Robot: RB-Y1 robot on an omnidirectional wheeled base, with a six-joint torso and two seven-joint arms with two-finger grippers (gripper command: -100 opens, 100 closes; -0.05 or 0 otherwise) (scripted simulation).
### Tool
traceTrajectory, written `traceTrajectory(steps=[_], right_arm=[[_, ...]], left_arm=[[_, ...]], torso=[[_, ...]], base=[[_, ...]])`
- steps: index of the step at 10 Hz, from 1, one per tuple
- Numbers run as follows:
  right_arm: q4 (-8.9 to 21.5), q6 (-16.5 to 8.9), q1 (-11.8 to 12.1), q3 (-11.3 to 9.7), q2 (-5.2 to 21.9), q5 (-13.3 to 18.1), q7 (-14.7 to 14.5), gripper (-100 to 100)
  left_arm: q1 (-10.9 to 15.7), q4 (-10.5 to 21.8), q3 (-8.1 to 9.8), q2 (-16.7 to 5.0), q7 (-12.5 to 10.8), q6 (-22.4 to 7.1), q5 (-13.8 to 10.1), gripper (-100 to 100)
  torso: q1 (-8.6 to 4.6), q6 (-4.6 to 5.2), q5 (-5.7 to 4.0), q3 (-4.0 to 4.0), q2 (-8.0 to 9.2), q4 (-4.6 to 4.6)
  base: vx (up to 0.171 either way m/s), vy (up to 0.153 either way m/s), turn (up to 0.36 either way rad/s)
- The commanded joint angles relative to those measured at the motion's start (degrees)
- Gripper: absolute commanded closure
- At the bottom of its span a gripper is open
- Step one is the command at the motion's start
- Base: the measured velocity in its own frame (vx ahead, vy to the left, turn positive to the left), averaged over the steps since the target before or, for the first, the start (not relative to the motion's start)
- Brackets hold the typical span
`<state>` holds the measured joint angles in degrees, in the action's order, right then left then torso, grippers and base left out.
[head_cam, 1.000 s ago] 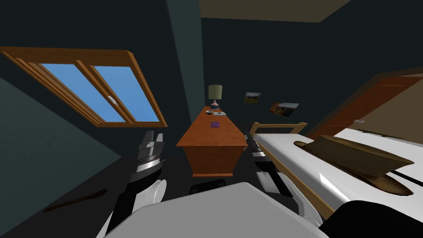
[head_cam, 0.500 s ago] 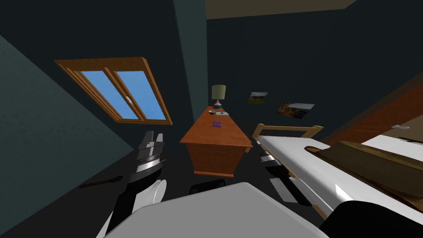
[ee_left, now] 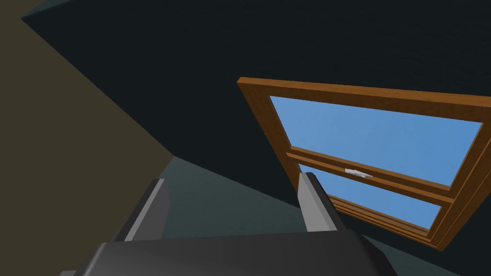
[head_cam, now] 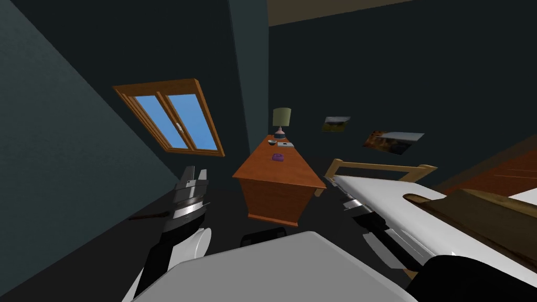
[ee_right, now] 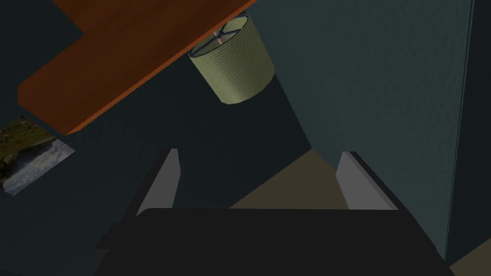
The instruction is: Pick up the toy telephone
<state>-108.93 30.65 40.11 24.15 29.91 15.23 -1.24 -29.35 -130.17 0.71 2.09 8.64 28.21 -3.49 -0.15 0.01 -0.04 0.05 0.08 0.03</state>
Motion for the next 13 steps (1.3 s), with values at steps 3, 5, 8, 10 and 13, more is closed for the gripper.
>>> traceTrajectory(steps=[3,5,8,10,13], right_arm=[[4.99,3.70,3.49,4.42,6.13,5.41,1.03,-100],[7.90,5.59,5.06,6.36,9.54,8.01,1.55,-100],[10.85,7.59,6.64,8.24,14.38,11.15,2.10,-100],[13.75,9.71,8.20,10.07,17.79,13.91,2.70,-100],[18.51,14.25,11.25,13.44,22.97,18.96,4.03,-100]], left_arm=[[0.00,0.00,0.00,0.00,0.00,0.00,0.00,0],[0.00,0.00,0.00,0.00,0.00,0.00,0.00,0],[0.01,0.00,0.00,0.00,0.00,0.00,0.00,0],[0.00,0.00,0.00,0.00,0.00,0.00,0.00,0],[-0.01,0.00,0.00,0.00,0.00,0.00,0.00,0]], torso=[[-0.03,0.00,-0.01,0.00,-0.01,0.00],[-0.03,0.01,-0.01,-0.02,-0.03,0.00],[-0.03,-0.04,-0.01,-0.03,-0.05,-0.01],[-0.01,-0.04,0.00,-0.03,-0.06,-0.01],[0.02,0.01,0.00,-0.05,-0.09,-0.01]], base=[[-0.035,-0.031,0.193],[-0.031,-0.031,0.153],[-0.030,-0.027,0.178],[-0.027,-0.022,0.200],[-0.028,-0.016,0.216]])
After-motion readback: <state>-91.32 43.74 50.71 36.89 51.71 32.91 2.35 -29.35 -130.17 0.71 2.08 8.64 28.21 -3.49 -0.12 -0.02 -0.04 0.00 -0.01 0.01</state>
